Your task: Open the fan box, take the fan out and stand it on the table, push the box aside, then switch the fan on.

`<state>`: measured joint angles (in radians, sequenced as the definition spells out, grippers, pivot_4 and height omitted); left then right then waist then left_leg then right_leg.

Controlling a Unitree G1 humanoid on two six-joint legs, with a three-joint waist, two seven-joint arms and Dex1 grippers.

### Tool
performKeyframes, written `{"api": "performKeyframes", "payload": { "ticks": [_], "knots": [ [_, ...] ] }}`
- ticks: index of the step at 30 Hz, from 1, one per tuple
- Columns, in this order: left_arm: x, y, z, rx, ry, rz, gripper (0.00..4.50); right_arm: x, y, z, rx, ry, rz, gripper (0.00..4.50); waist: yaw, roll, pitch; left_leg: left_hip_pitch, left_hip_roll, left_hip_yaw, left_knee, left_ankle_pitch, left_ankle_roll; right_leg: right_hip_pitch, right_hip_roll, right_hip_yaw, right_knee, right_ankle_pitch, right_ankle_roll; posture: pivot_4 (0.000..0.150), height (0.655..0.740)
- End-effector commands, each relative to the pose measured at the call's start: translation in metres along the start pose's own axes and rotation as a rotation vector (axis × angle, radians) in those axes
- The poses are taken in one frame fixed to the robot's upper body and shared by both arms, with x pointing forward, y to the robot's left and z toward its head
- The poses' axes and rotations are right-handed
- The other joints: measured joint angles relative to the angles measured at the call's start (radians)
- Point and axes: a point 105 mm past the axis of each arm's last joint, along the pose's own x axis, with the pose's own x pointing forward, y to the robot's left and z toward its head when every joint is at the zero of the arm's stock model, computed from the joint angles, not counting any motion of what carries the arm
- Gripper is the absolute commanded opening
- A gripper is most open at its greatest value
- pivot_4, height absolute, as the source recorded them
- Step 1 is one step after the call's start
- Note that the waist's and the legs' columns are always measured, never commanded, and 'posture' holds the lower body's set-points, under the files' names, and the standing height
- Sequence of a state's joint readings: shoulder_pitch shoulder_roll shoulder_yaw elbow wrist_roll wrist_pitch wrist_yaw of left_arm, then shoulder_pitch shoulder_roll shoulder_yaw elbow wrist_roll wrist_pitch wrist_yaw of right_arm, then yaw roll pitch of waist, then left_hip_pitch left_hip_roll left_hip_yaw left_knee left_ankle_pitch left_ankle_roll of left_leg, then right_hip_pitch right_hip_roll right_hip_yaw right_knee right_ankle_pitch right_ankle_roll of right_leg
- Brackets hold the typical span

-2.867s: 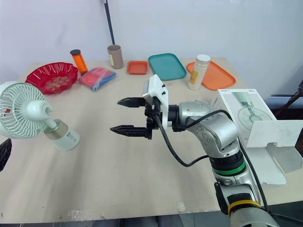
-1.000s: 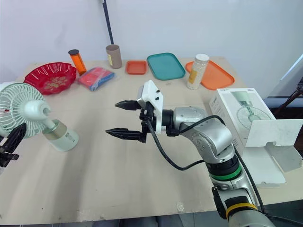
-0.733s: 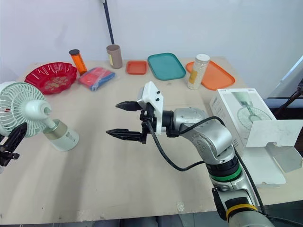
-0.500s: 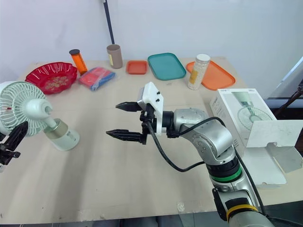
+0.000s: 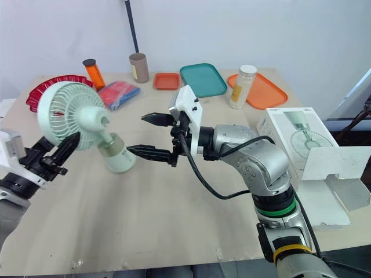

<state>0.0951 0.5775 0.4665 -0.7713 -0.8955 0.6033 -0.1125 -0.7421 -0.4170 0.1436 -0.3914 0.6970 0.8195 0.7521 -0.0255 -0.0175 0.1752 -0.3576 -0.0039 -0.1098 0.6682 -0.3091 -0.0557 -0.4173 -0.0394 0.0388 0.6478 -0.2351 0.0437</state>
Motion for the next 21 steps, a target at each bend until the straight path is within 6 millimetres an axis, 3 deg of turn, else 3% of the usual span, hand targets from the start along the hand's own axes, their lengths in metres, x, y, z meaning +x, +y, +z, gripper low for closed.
{"api": "performKeyframes", "payload": {
  "ticks": [1,9,21],
  "knots": [
    [0.005,-0.018,0.02,0.071,-0.067,-0.045,1.91,0.001,0.002,0.006,-0.066,-0.007,-0.022,4.5,0.0,0.0,0.0,-0.001,0.0,0.0,0.0,0.0,-0.001,-0.001,0.0,0.0,0.0,0.001,0.0,0.15,0.74],
    [0.009,-0.045,0.013,0.046,-0.039,-0.079,1.91,0.003,-0.007,-0.017,-0.099,0.091,-0.114,4.5,0.0,0.0,0.0,-0.002,0.0,0.0,0.0,0.001,-0.002,-0.002,0.0,0.0,0.0,0.001,0.0,0.15,0.74],
    [0.006,-0.061,0.01,0.011,-0.041,-0.069,1.91,0.01,-0.018,-0.035,-0.061,0.16,-0.187,4.5,0.001,0.0,0.0,-0.002,0.0,0.001,0.0,0.002,-0.003,-0.003,0.0,0.001,0.0,0.002,0.0,0.15,0.74]
  ]
}}
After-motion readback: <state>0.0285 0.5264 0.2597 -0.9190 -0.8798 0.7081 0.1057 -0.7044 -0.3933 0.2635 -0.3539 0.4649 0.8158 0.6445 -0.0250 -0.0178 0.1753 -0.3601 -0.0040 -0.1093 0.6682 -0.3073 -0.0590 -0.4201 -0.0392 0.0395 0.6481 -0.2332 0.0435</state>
